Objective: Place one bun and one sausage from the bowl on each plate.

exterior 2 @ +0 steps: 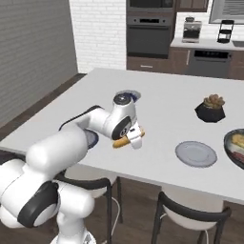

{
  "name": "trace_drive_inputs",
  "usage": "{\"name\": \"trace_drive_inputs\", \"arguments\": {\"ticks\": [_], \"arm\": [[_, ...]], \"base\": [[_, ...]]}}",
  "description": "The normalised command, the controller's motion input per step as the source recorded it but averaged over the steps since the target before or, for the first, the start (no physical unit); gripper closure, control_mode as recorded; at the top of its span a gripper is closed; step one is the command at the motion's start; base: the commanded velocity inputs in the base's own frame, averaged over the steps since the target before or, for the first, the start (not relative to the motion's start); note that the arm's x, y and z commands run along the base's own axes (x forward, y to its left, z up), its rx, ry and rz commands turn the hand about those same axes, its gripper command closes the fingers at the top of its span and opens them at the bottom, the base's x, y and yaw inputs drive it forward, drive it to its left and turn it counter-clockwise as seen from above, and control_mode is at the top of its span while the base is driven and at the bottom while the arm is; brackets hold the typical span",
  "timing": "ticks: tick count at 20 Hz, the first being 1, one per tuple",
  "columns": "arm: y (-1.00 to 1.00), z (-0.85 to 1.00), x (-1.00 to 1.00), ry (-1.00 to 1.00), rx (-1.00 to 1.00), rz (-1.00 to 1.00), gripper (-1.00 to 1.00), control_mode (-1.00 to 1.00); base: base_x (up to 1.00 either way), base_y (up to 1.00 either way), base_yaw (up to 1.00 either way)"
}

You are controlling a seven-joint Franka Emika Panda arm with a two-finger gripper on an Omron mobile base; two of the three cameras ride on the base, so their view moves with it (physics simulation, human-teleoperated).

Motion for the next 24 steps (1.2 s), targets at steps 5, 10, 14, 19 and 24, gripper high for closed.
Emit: {"name": "trace_drive_inputs", "arguments": {"ticks": [5, 10, 14, 19, 24], "arm": [[0.2, 0.0, 0.07, 0.0, 0.0, 0.0, 1.0, -1.0], [1.0, -0.31, 0.77, 0.11, 0.1, -0.01, 1.0, -1.0], [0.73, -0.47, 0.71, 0.13, 0.22, 0.0, 1.0, -1.0], [0.18, -0.38, 0.37, 0.1, 0.01, 0.0, 1.0, -1.0], [0.08, -0.57, 0.43, 0.01, 0.0, 0.0, 1.0, -1.0]], "base": [[0.01, 0.8, 0.0], [0.0, 0.0, 0.0], [0.0, 0.0, 0.0], [0.0, 0.0, 0.0], [0.0, 0.0, 0.0]]}}
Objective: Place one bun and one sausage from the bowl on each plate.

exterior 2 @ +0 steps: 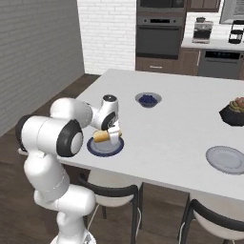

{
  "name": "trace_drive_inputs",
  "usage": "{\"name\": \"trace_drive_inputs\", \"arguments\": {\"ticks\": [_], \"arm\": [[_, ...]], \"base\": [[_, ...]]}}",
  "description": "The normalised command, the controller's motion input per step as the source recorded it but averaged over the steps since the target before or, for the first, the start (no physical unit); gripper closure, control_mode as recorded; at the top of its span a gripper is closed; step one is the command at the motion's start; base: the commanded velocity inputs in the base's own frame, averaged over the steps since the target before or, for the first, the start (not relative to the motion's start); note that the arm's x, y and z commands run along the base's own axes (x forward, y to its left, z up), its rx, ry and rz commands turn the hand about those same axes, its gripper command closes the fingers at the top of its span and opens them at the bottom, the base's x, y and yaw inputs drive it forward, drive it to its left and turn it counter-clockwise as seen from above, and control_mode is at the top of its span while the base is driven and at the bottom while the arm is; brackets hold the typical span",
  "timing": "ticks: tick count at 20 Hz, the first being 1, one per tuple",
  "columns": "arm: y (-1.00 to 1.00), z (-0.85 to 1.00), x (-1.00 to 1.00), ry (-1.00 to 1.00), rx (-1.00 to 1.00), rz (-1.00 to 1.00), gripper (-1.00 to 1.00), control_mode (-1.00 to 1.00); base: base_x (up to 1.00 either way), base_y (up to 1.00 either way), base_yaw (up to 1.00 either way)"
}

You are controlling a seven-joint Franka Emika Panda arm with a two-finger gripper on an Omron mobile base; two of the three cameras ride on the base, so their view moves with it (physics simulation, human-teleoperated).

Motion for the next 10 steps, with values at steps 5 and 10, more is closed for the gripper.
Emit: {"name": "trace_drive_inputs", "arguments": {"ticks": [5, 10], "arm": [[0.03, -0.22, 0.09, 0.0, 0.0, 0.0, -1.0, -1.0], [0.07, -0.14, 0.0, 0.0, -0.01, 0.0, -1.0, -1.0]], "base": [[0.0, 0.0, 0.0], [0.0, 0.0, 0.0]]}}
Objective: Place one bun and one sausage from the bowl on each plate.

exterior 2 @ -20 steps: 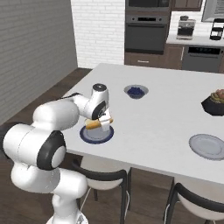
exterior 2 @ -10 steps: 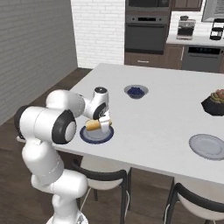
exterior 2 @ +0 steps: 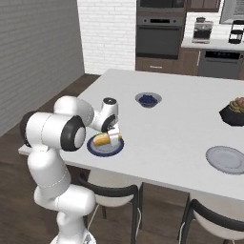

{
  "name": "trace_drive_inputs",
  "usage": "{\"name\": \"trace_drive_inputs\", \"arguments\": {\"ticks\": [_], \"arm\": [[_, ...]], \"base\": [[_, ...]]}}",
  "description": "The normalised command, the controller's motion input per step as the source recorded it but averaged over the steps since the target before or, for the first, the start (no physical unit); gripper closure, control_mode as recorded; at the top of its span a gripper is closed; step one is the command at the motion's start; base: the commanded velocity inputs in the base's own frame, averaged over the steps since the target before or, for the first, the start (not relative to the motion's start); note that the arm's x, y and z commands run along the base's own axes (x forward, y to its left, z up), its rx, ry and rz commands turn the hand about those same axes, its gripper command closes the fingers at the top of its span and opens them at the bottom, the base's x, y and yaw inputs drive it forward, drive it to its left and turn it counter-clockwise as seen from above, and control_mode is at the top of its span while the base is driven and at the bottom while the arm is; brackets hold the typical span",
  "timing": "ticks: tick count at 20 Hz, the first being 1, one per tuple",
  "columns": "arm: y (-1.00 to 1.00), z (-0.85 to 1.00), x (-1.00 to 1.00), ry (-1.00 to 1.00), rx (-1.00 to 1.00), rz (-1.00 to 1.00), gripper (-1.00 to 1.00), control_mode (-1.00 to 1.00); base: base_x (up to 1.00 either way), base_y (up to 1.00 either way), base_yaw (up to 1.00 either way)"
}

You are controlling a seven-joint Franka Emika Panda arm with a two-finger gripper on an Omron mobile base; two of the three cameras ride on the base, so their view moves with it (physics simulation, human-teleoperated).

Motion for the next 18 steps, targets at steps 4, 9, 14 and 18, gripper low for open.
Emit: {"name": "trace_drive_inputs", "arguments": {"ticks": [4, 9, 14, 18], "arm": [[0.16, -0.01, 0.0, -0.06, -0.01, 0.0, -1.0, -1.0], [0.03, 0.71, -0.61, -0.08, -0.01, 0.0, -1.0, -1.0], [0.06, 0.82, -1.0, 0.0, -0.11, 0.08, -1.0, -1.0], [0.35, 0.38, -0.84, 0.12, -0.26, 0.49, -1.0, -1.0]], "base": [[0.0, 0.0, 0.0], [0.0, 0.0, 0.0], [0.0, 0.0, 0.0], [0.0, 0.0, 0.0]]}}
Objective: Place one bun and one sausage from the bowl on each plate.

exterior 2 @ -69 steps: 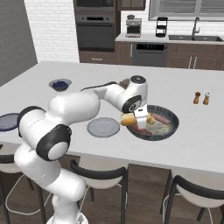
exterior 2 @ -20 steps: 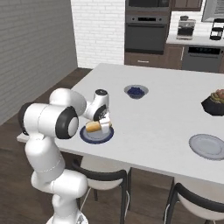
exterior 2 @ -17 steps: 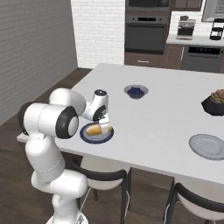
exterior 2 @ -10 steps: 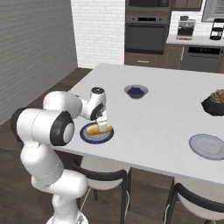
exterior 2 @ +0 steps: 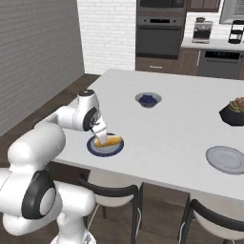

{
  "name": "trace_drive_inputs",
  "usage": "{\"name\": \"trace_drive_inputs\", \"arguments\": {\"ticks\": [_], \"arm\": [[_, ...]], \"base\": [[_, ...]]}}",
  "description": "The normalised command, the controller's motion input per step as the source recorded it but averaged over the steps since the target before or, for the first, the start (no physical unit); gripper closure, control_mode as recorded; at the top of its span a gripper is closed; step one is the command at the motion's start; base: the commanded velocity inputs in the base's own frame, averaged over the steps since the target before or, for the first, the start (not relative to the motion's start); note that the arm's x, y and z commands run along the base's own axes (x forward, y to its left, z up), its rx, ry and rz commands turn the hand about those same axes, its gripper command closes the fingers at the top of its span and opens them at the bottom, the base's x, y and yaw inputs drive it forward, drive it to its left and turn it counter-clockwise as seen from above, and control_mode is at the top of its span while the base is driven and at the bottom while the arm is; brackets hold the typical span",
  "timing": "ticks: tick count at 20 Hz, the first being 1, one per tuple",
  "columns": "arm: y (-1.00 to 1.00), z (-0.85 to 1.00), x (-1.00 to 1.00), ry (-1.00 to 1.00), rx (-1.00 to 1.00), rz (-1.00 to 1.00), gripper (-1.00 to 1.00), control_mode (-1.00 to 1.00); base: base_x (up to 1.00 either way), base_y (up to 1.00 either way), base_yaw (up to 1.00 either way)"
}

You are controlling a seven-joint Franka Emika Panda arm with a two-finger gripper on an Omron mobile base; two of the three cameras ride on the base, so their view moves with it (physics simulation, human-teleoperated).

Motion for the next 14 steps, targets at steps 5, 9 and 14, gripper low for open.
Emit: {"name": "trace_drive_inputs", "arguments": {"ticks": [5, 9, 14], "arm": [[0.18, 0.03, -0.3, 0.09, -0.11, 0.28, -1.0, 1.0], [0.0, 0.0, 0.0, 0.0, 0.0, 0.0, -1.0, 1.0], [0.0, 0.0, 0.0, 0.0, 0.0, 0.0, -1.0, 1.0]], "base": [[-0.36, -0.2, 0.0], [-0.63, -1.0, 0.0], [-0.08, -1.0, -0.04]]}}
